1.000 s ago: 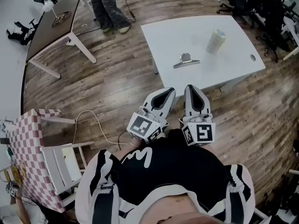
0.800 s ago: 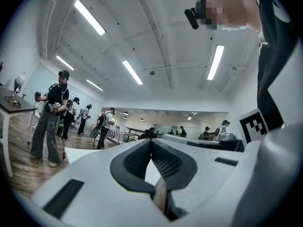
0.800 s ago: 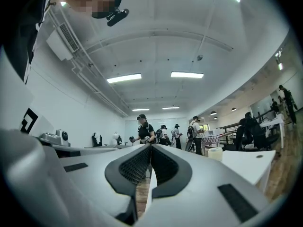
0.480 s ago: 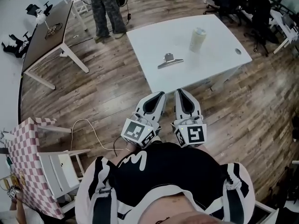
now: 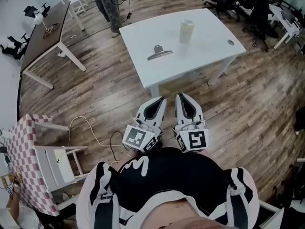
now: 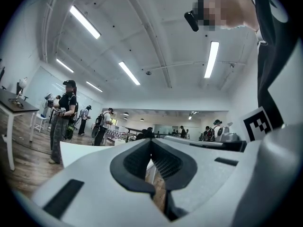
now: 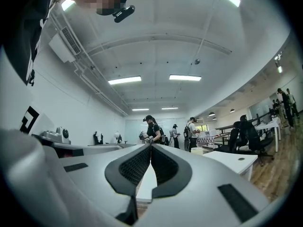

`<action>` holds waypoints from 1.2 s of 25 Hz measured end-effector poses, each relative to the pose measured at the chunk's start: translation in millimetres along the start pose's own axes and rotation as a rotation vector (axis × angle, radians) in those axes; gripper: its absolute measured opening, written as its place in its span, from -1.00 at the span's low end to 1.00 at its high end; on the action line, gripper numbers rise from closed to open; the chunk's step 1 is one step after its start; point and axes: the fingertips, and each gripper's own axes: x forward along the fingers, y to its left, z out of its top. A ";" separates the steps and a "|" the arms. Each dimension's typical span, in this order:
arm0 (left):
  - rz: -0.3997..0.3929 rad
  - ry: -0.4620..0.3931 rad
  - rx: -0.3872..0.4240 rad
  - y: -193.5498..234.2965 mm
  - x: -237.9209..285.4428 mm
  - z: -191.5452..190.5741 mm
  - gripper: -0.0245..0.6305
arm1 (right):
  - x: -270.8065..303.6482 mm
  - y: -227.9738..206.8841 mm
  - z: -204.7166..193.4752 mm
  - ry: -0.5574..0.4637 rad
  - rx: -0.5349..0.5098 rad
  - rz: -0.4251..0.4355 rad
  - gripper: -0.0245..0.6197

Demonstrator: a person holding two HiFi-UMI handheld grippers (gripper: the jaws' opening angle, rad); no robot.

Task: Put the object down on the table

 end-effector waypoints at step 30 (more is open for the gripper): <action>-0.037 0.030 -0.001 -55.9 -82.9 -4.5 -0.91 | -77.9 50.2 -0.6 0.046 0.109 -0.011 -0.87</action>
